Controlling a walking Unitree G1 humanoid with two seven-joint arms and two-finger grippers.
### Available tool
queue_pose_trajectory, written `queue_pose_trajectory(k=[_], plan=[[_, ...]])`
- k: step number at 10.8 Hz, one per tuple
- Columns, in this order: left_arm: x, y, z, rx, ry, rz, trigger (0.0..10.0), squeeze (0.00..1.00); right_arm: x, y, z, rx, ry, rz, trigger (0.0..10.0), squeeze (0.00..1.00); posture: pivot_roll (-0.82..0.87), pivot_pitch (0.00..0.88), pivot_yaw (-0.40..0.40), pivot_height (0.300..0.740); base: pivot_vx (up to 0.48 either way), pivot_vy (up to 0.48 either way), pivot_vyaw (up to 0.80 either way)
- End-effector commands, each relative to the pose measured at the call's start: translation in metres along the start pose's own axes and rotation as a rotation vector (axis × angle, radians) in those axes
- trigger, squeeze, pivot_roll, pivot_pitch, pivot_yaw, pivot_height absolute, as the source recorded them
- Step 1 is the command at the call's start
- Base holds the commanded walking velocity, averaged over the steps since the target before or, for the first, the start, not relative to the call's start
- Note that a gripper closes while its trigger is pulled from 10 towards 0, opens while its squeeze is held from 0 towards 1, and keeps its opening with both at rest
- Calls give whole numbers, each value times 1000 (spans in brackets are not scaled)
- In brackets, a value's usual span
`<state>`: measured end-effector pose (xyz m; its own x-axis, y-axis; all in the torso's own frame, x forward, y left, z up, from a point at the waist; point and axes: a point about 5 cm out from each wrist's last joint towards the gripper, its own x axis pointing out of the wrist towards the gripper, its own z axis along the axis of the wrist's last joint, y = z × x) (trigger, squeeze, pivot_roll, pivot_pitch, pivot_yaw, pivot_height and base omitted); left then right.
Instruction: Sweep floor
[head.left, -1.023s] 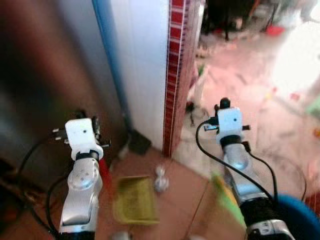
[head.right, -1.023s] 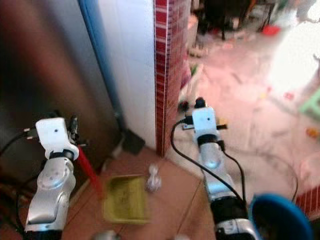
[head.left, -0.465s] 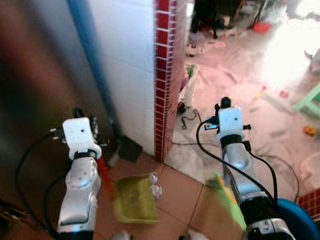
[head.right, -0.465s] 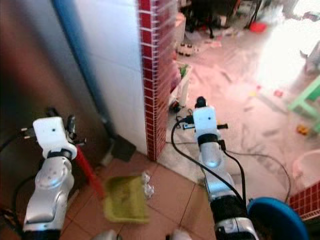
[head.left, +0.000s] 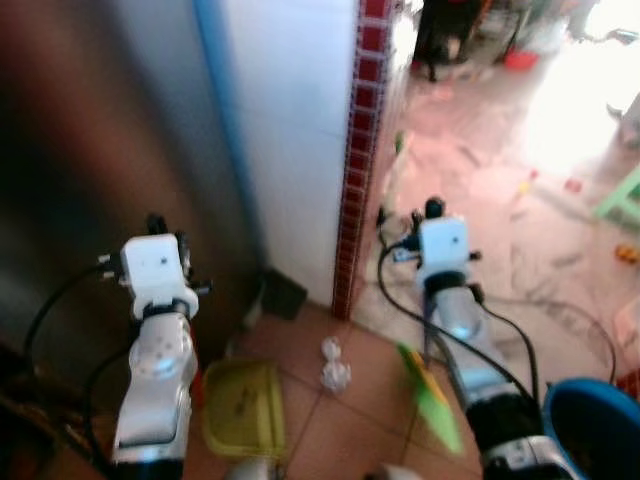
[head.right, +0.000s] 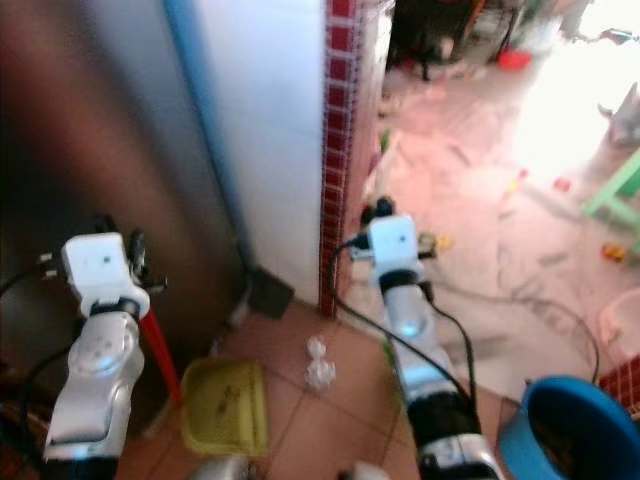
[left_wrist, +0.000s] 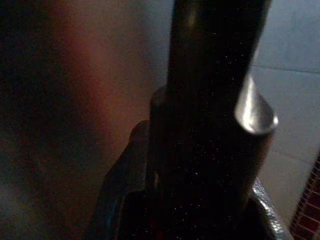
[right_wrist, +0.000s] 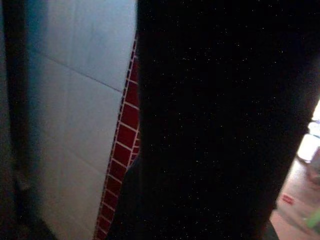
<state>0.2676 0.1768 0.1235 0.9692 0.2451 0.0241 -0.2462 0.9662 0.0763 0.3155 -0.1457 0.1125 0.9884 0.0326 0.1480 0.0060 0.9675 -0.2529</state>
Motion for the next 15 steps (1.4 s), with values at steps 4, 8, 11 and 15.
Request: queue_pose_trajectory(k=[4,8,11,15], plan=[[8,-15,9,-9,-70,-14,10000,0,8,3,15,10,-57,14,10000,0,-50,16,-9,740,0,0,0],[9,-15,10,-40,-85,-43,10000,0,10,4,24,-16,-108,35,10000,0,-50,19,-10,740,159,0,0],[8,-17,11,-49,-94,-53,10000,0,11,4,26,-8,-112,34,10000,0,-52,21,-9,740,388,0,0],[9,-17,12,-51,-99,-52,10000,0,11,4,26,2,-111,41,10000,0,-53,21,-10,740,415,0,0]])
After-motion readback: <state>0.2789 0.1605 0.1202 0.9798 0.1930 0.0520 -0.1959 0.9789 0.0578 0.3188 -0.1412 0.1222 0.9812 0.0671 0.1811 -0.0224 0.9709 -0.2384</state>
